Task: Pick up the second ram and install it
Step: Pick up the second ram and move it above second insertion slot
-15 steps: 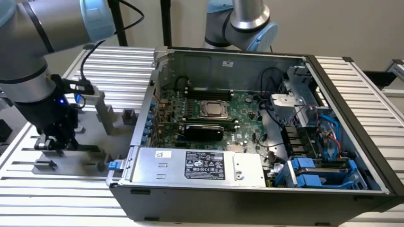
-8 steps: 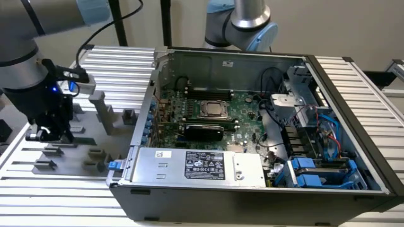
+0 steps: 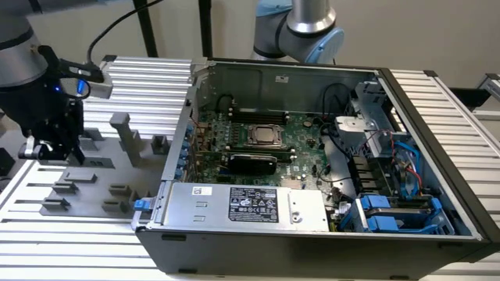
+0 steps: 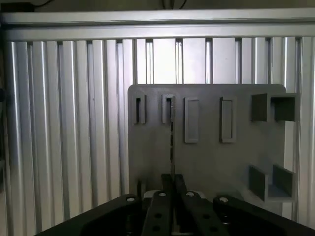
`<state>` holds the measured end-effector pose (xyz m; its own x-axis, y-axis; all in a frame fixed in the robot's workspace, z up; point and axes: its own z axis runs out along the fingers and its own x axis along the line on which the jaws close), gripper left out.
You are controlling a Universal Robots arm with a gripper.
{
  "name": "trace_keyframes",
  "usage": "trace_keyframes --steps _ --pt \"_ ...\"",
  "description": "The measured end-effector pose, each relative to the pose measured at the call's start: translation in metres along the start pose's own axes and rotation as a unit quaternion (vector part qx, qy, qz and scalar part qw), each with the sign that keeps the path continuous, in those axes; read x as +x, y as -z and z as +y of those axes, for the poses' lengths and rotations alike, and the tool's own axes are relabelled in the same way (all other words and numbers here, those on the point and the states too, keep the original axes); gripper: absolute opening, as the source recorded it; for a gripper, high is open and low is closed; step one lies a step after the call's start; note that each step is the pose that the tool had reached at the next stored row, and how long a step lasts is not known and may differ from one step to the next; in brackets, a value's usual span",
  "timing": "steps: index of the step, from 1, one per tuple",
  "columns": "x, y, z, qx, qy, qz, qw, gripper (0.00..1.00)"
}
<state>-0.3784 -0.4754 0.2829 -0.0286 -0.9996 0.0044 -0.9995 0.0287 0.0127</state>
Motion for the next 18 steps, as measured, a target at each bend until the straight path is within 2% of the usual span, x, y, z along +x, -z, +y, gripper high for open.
trace_keyframes --steps 5,9,18 --pt "0.0 0.0229 -0.0098 0.0 0.0 0.0 1.0 0.0" --pt "0.0 0.0413 -0.0214 0.0 0.0 0.0 1.0 0.0" --pt "-0.001 0.0827 -0.058 -0.0002 0.0 0.0 1.0 0.0"
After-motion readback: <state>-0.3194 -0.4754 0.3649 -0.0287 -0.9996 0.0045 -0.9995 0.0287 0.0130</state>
